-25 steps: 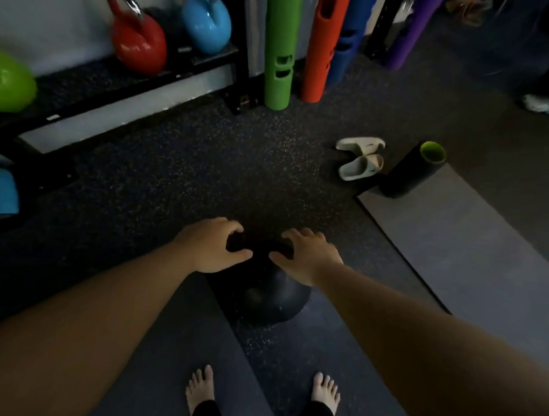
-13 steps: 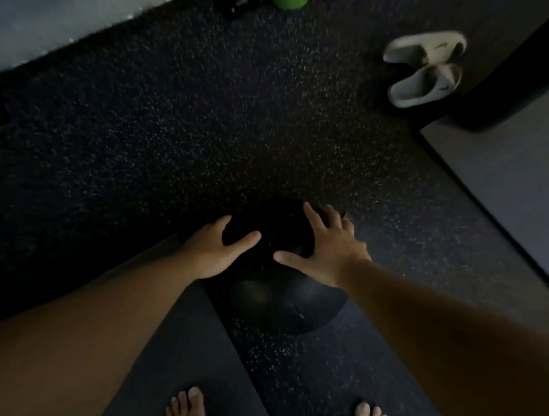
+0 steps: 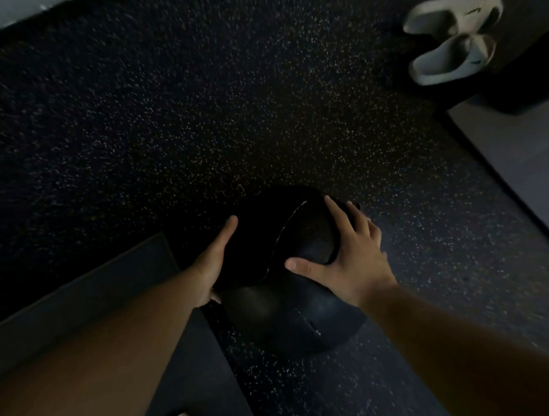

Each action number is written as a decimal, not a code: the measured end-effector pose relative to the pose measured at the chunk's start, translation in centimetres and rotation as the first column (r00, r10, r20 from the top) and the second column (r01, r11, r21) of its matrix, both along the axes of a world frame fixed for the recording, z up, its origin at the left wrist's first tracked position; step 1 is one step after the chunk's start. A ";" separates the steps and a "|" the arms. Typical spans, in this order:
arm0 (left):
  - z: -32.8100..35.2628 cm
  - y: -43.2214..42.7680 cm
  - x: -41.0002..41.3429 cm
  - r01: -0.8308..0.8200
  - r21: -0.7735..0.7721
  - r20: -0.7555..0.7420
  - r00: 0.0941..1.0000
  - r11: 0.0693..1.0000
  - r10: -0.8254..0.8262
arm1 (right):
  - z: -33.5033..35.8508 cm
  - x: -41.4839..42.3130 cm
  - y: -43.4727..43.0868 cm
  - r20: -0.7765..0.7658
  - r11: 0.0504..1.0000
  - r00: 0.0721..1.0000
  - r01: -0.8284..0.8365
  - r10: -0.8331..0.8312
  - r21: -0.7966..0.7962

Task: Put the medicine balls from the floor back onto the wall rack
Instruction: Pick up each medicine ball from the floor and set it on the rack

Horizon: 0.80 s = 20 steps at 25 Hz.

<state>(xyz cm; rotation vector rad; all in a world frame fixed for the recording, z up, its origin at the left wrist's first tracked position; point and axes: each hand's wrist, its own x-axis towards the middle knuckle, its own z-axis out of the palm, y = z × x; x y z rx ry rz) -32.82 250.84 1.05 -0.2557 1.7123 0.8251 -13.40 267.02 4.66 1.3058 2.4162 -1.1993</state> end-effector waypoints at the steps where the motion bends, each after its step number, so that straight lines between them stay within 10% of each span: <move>1: -0.2 0.1 0.0 -0.055 0.006 0.030 0.998 0.998 0.055 | -0.1 -0.1 -0.2 -0.018 1.000 1.000 0.022 -0.022 0.009; 10: 10.9 -1.5 -7.0 -0.275 0.220 -0.078 0.951 0.936 0.298 | 8.9 -8.4 -1.7 -0.297 0.998 0.955 0.036 -0.020 0.048; 20: 54.3 -8.4 -22.1 -0.312 0.554 -0.360 0.747 0.772 0.560 | 50.1 -26.7 -4.8 -0.678 0.961 0.690 -0.099 0.252 0.257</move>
